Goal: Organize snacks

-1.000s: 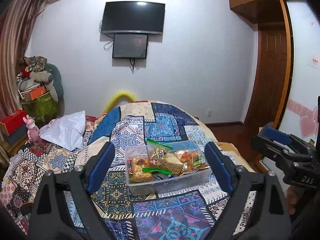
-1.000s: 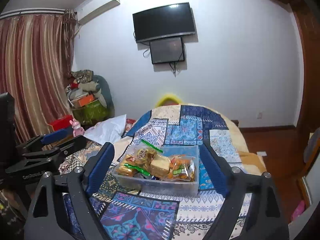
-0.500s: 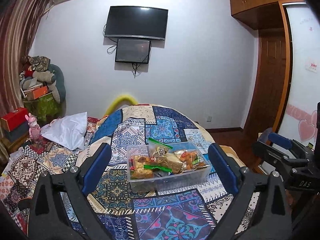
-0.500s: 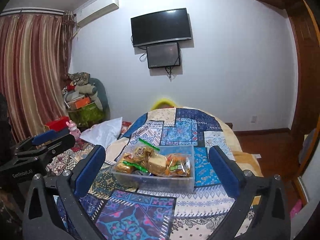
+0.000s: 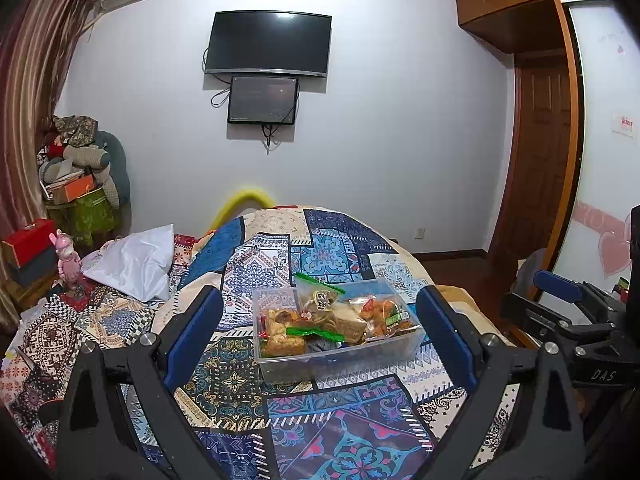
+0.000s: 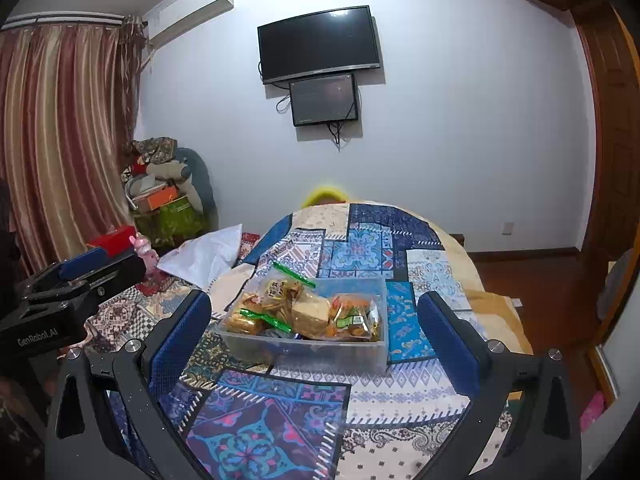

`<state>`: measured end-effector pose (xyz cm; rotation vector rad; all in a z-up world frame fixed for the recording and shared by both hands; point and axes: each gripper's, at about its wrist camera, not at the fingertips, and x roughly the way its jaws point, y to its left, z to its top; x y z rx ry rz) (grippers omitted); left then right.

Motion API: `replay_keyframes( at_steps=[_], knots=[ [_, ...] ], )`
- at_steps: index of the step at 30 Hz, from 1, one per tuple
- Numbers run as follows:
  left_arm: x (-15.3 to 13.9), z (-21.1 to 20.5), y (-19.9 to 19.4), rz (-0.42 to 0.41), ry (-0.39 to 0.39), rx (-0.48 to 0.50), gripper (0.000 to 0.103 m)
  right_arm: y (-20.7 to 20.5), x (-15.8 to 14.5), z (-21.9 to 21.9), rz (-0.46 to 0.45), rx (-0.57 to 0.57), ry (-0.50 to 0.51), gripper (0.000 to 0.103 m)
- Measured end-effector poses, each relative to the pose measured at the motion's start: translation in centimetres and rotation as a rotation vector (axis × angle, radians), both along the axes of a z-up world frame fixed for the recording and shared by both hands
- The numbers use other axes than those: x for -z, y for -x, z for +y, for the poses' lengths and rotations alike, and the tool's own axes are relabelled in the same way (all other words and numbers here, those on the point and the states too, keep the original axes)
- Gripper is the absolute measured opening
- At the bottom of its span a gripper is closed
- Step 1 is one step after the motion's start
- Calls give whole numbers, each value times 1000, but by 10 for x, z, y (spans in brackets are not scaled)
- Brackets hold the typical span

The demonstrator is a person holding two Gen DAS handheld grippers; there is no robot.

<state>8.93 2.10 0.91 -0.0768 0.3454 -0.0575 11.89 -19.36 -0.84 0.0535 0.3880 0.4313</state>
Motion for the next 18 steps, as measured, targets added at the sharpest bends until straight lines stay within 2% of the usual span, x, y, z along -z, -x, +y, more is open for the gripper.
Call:
replay_keyframes(
  at_steps=[18],
  knots=[
    [-1,0,1,9,-3,-1,98,4,-3,2,-8,-10,9,103]
  ],
)
